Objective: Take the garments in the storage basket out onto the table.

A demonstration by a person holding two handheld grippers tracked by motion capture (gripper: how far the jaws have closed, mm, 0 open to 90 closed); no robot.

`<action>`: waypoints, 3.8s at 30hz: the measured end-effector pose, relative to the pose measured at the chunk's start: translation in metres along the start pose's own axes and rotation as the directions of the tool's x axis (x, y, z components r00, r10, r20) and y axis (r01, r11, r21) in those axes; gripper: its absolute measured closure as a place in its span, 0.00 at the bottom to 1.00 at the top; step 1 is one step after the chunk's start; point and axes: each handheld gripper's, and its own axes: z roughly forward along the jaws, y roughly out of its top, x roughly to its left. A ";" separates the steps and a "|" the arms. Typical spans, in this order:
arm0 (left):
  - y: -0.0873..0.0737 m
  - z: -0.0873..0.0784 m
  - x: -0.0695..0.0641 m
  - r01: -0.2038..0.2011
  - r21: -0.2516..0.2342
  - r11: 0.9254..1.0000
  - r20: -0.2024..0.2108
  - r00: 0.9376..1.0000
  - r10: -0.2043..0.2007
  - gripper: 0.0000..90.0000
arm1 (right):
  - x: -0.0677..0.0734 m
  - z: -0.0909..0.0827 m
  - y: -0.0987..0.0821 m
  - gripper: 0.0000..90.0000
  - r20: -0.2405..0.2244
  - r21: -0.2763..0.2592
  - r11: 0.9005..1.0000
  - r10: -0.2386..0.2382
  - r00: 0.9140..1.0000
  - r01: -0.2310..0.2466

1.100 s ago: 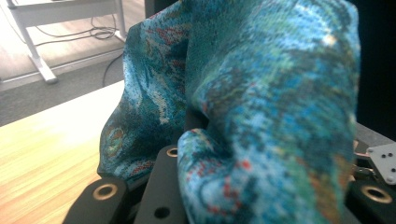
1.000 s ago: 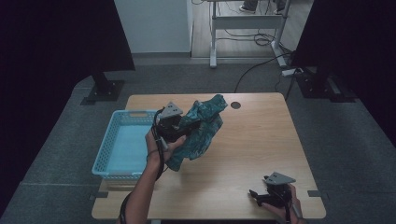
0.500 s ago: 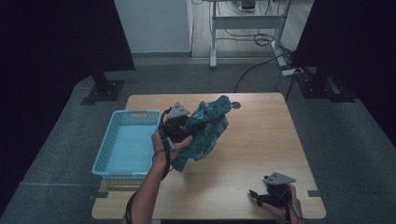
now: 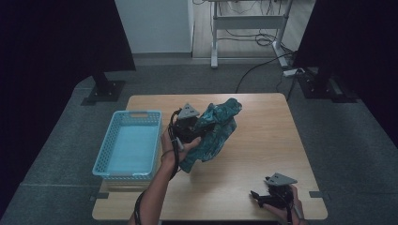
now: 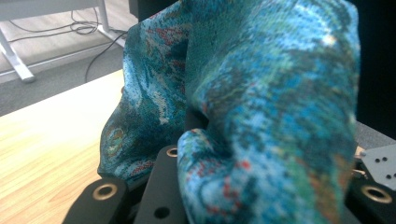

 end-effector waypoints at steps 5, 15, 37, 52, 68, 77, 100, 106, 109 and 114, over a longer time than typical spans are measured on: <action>0.002 0.006 -0.006 -0.008 0.000 1.000 0.009 1.000 0.008 0.86 | 0.000 0.000 0.000 0.17 0.000 0.000 1.000 0.000 1.000 0.000; 0.002 0.022 -0.015 -0.009 0.003 1.000 0.039 0.999 0.009 0.86 | 0.000 0.000 0.000 0.17 0.000 0.000 1.000 0.000 1.000 0.000; -0.019 0.058 -0.011 0.030 0.045 0.999 0.057 0.998 -0.032 0.86 | 0.000 0.000 0.000 0.17 -0.003 -0.001 1.000 -0.002 1.000 0.002; -0.042 0.085 -0.012 0.052 0.075 0.996 0.073 0.996 -0.058 0.86 | 0.000 0.000 0.000 0.17 -0.004 -0.003 1.000 -0.003 1.000 0.003; -0.076 0.106 -0.004 0.105 0.101 0.989 0.083 0.990 -0.113 0.86 | 0.000 0.000 0.000 0.17 -0.004 -0.001 1.000 -0.006 1.000 0.006; -0.104 0.133 -0.007 0.117 0.158 0.980 0.066 0.989 -0.129 0.85 | 0.000 0.000 0.000 0.17 -0.006 -0.002 1.000 -0.006 1.000 0.006; -0.122 0.159 -0.008 0.151 0.218 0.964 0.024 0.987 -0.160 0.79 | 0.001 0.000 -0.001 0.17 -0.014 -0.002 1.000 -0.013 1.000 0.013; -0.121 0.160 -0.007 0.142 0.227 0.964 0.030 0.988 -0.153 0.77 | 0.000 0.000 -0.001 0.17 -0.015 -0.002 1.000 -0.013 1.000 0.013; -0.121 0.160 -0.007 0.149 0.220 0.964 0.022 0.987 -0.158 0.72 | 0.000 0.000 -0.001 0.17 -0.014 -0.002 1.000 -0.013 1.000 0.013; -0.119 0.156 -0.010 0.149 0.201 0.968 0.006 0.988 -0.153 0.51 | 0.000 0.000 -0.001 0.16 -0.012 -0.001 1.000 -0.013 1.000 0.013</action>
